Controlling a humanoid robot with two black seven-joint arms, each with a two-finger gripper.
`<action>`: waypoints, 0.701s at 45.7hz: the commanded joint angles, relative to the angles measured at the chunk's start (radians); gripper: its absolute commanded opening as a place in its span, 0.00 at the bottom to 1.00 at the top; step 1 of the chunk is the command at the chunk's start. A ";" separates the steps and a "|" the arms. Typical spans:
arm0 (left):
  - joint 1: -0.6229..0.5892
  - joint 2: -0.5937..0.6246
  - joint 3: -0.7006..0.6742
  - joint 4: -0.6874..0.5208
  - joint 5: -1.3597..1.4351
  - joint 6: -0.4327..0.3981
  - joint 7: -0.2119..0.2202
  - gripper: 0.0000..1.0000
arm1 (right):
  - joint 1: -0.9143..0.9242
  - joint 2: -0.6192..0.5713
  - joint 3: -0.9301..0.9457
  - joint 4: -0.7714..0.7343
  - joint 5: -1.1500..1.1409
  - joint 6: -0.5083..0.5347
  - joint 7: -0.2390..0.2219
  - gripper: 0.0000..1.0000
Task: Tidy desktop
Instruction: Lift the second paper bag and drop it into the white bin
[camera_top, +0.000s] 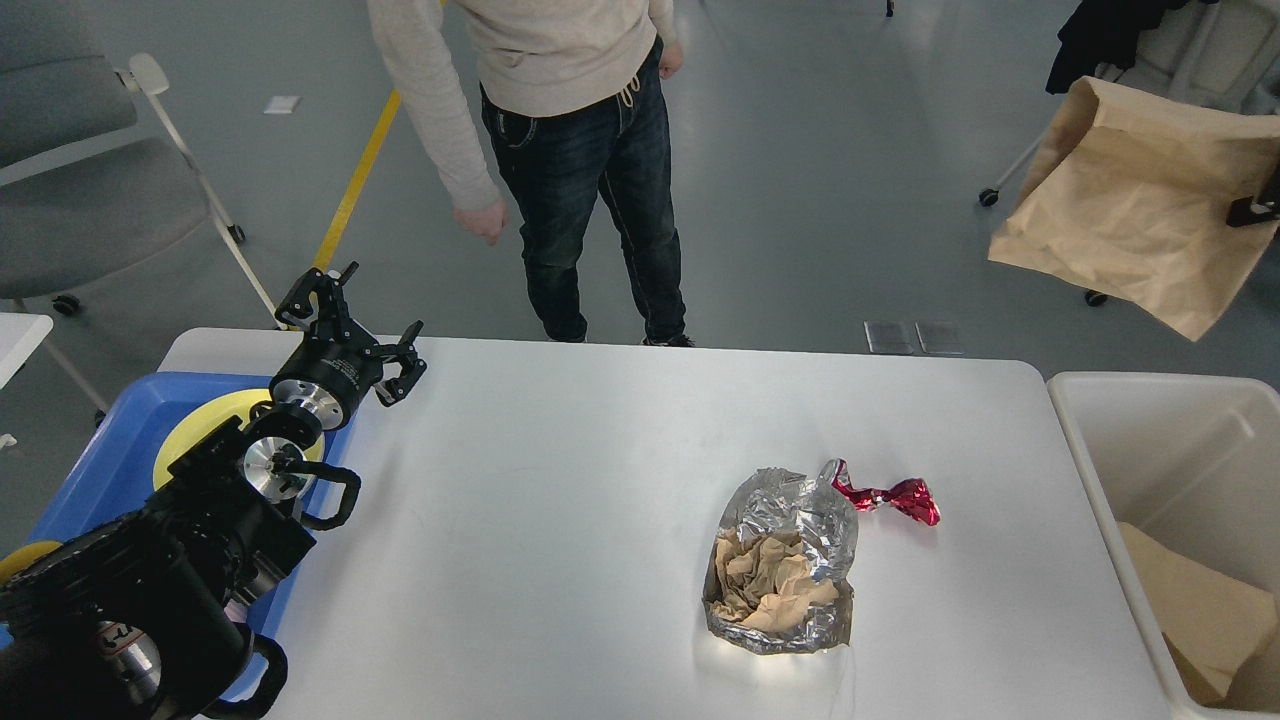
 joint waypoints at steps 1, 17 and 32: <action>0.000 0.000 0.000 0.000 0.000 -0.003 0.000 0.96 | -0.267 0.039 0.011 -0.131 0.026 -0.240 0.001 0.00; 0.000 0.000 0.000 0.000 0.000 -0.003 0.000 0.96 | -0.795 0.185 0.068 -0.391 0.202 -0.478 0.001 0.16; 0.000 0.000 0.000 0.001 0.000 -0.003 0.000 0.96 | -1.093 0.380 0.073 -0.662 0.339 -0.530 0.002 0.99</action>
